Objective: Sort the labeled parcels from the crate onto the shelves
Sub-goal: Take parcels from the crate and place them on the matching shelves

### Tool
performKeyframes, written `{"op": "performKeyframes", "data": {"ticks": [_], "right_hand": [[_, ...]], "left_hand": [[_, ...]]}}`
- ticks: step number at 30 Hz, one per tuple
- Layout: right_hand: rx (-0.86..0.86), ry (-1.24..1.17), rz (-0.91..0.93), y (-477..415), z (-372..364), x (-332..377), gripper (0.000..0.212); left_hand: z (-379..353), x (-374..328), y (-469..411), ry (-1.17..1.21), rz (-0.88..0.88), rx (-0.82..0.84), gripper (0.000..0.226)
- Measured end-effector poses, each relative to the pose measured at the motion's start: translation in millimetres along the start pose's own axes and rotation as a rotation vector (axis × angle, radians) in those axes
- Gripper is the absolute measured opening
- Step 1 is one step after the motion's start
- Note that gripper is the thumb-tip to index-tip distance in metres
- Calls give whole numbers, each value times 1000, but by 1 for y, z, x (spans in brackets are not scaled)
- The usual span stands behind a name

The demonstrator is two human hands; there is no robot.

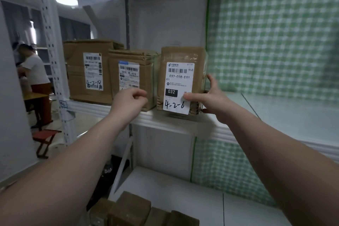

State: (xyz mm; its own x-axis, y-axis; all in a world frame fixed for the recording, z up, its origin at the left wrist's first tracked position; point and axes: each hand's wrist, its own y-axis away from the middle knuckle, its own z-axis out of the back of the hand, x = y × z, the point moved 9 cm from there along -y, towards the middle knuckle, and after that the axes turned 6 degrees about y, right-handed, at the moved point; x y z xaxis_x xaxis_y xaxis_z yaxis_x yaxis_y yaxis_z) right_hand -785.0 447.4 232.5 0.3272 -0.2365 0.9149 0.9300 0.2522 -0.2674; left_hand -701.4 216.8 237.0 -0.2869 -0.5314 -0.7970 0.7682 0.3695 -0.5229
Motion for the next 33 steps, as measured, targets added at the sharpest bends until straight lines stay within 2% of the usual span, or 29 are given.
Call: {"op": "performKeyframes", "data": {"ticks": [4,8,11,14,16,18,22,33], "right_hand": [[21,43,-2,-12,-16,-10,119],[31,62,11,-18,-28,-11,115],[18,82,42,-19,-34,-10,108],[-22,92,95,-19,-40,-6,81],[-51,87,120,-21,-45,-6,59],[-79,88,132,-23,-50,-6,50],[-126,102,99,-26,-55,-9,51],[-218,150,49,-31,-52,-18,44]], "left_hand": [[1,4,-4,-169,-138,55,21],[-16,10,-2,-369,-326,181,17],[-24,8,10,-531,-663,136,27],[-42,22,22,-790,-939,180,59],[-57,32,28,-901,-1073,239,71],[-70,42,28,-959,-1124,287,75],[-83,59,18,-965,-1119,346,76],[-96,73,6,-908,-1116,327,76]]}}
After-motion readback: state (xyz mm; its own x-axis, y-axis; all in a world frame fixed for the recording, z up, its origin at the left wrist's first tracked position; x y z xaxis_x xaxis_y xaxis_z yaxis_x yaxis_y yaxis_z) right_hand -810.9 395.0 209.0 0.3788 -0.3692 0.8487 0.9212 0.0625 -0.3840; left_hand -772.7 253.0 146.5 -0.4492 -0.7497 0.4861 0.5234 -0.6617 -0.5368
